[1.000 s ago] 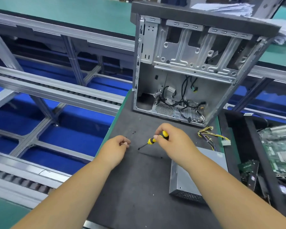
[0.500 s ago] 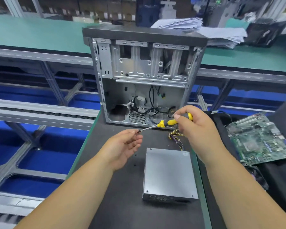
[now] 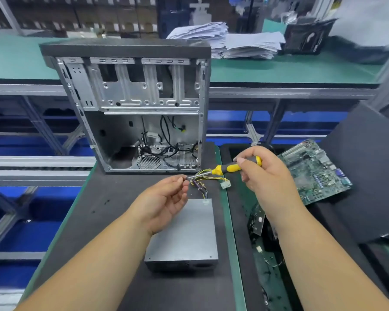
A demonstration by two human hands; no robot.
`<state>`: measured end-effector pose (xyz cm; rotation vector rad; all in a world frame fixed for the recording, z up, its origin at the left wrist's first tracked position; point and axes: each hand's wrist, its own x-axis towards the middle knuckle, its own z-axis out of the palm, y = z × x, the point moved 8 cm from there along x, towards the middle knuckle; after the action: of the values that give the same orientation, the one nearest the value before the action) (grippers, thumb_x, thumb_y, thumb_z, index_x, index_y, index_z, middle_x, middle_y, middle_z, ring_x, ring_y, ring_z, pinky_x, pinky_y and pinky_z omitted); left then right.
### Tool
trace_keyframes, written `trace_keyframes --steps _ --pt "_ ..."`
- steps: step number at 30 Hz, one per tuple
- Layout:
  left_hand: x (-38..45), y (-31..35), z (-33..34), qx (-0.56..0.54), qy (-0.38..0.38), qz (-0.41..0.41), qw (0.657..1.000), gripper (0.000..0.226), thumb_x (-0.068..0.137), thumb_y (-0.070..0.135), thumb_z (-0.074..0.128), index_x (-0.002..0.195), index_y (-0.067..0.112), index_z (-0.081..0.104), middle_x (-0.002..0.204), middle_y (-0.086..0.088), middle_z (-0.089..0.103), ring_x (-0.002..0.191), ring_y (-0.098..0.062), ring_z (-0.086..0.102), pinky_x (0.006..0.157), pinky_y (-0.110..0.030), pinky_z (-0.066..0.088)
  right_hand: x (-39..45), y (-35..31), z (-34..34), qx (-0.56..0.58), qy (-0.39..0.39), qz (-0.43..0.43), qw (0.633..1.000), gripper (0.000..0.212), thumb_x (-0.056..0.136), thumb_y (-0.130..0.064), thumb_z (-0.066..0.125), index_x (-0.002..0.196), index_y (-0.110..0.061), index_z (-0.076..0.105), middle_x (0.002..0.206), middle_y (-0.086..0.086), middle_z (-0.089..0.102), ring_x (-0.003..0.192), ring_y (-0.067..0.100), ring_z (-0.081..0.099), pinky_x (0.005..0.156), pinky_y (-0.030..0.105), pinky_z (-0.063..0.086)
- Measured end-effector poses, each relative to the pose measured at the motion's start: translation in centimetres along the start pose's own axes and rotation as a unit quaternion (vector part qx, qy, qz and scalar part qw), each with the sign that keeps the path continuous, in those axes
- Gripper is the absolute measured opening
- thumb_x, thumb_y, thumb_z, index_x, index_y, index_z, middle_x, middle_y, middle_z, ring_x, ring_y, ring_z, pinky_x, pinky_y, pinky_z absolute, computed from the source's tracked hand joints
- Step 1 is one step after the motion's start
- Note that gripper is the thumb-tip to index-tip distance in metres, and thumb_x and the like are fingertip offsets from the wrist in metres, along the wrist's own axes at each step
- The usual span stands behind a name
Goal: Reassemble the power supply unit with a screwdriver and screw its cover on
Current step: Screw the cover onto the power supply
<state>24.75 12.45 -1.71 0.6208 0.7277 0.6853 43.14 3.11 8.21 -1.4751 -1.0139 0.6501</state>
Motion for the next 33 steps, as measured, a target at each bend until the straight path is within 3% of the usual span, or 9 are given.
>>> trace_keyframes --steps 6,14,17,20,22,24,26,29,33 --pt "0.3 -0.2 1.8 0.115 0.01 0.053 0.992 0.013 0.095 0.004 0.055 0.089 0.009 0.065 0.073 0.001 0.068 0.065 -0.005 0.064 0.063 -0.016 0.055 0.0 0.3 -2.0 -0.01 -0.005 -0.01 1.0 0.012 0.082 -0.039 0.058 0.08 -0.028 0.062 0.061 -0.001 0.052 0.054 0.013 0.04 0.056 0.031 0.031" --pt "0.3 1.2 3.8 0.276 -0.003 0.184 0.943 0.017 0.095 -0.003 0.054 0.093 0.008 0.067 0.081 -0.005 0.073 0.077 -0.013 0.069 0.073 -0.02 0.054 0.3 2.4 -3.9 -0.007 0.052 0.043 0.998 0.02 0.085 -0.047 0.059 0.079 -0.028 0.06 0.06 -0.003 0.061 0.048 0.012 0.045 0.053 0.032 0.038" --pt "0.7 1.0 3.9 0.338 -0.019 0.188 0.922 0.023 0.097 0.002 0.052 0.103 0.017 0.068 0.1 0.0 0.075 0.096 -0.011 0.069 0.086 -0.022 0.051 0.8 2.4 -3.8 -0.004 0.046 0.039 0.998 0.009 0.084 -0.038 0.061 0.078 -0.031 0.061 0.062 -0.005 0.062 0.051 0.01 0.05 0.056 0.031 0.043" --pt "1.6 0.6 2.9 0.401 -0.017 0.177 0.899 0.034 0.098 0.011 0.053 0.115 0.04 0.059 0.126 0.015 0.063 0.119 0.004 0.054 0.096 -0.019 0.039 1.5 2.1 -3.9 -0.085 0.041 0.01 0.995 0.011 0.089 -0.033 0.061 0.079 -0.033 0.058 0.066 -0.003 0.06 0.053 0.009 0.048 0.054 0.031 0.042" --pt "2.3 0.2 1.8 0.501 0.019 0.176 0.847 0.039 0.093 0.01 0.057 0.115 0.042 0.055 0.131 0.016 0.056 0.124 0.002 0.048 0.098 -0.02 0.036 2.0 2.0 -3.0 -0.174 0.01 -0.014 0.985 0.012 0.091 -0.033 0.06 0.08 -0.032 0.054 0.067 -0.008 0.058 0.05 0.003 0.043 0.051 0.027 0.038" --pt "2.9 -0.8 1.2 0.639 0.032 0.168 0.75 0.044 0.084 0.011 0.062 0.12 0.035 0.057 0.13 0.012 0.055 0.125 -0.006 0.046 0.102 -0.023 0.034 2.1 2.0 -1.3 -0.254 -0.037 -0.031 0.966 0.012 0.091 -0.033 0.059 0.081 -0.032 0.051 0.065 -0.014 0.056 0.048 0.005 0.043 0.048 0.025 0.034" --pt "3.2 -2.0 1.2 0.701 0.016 0.163 0.694 0.042 0.081 0.018 0.066 0.121 0.03 0.06 0.127 0.011 0.058 0.124 -0.011 0.048 0.105 -0.028 0.037 2.2 2.2 0.1 -0.303 -0.07 -0.04 0.95 0.013 0.09 -0.035 0.059 0.082 -0.033 0.049 0.065 -0.01 0.059 0.05 0.008 0.045 0.048 0.029 0.037" --pt "3.1 -2.5 1.2 0.699 0.016 0.183 0.691 0.034 0.08 0.031 0.071 0.113 0.031 0.064 0.116 0.014 0.063 0.115 -0.012 0.054 0.103 -0.035 0.04 2.5 2.4 1.3 -0.324 -0.093 -0.044 0.941 0.012 0.089 -0.035 0.057 0.082 -0.032 0.047 0.069 -0.002 0.062 0.054 0.013 0.048 0.054 0.04 0.045" --pt "3.0 -2.3 1.4 0.678 0.031 0.207 0.705 0.026 0.081 0.033 0.072 0.107 0.032 0.066 0.11 0.015 0.065 0.109 -0.011 0.058 0.103 -0.038 0.041 2.6 2.3 1.8 -0.34 -0.099 -0.059 0.934 0.012 0.089 -0.034 0.057 0.083 -0.033 0.047 0.066 -0.004 0.058 0.054 0.011 0.048 0.052 0.038 0.044"
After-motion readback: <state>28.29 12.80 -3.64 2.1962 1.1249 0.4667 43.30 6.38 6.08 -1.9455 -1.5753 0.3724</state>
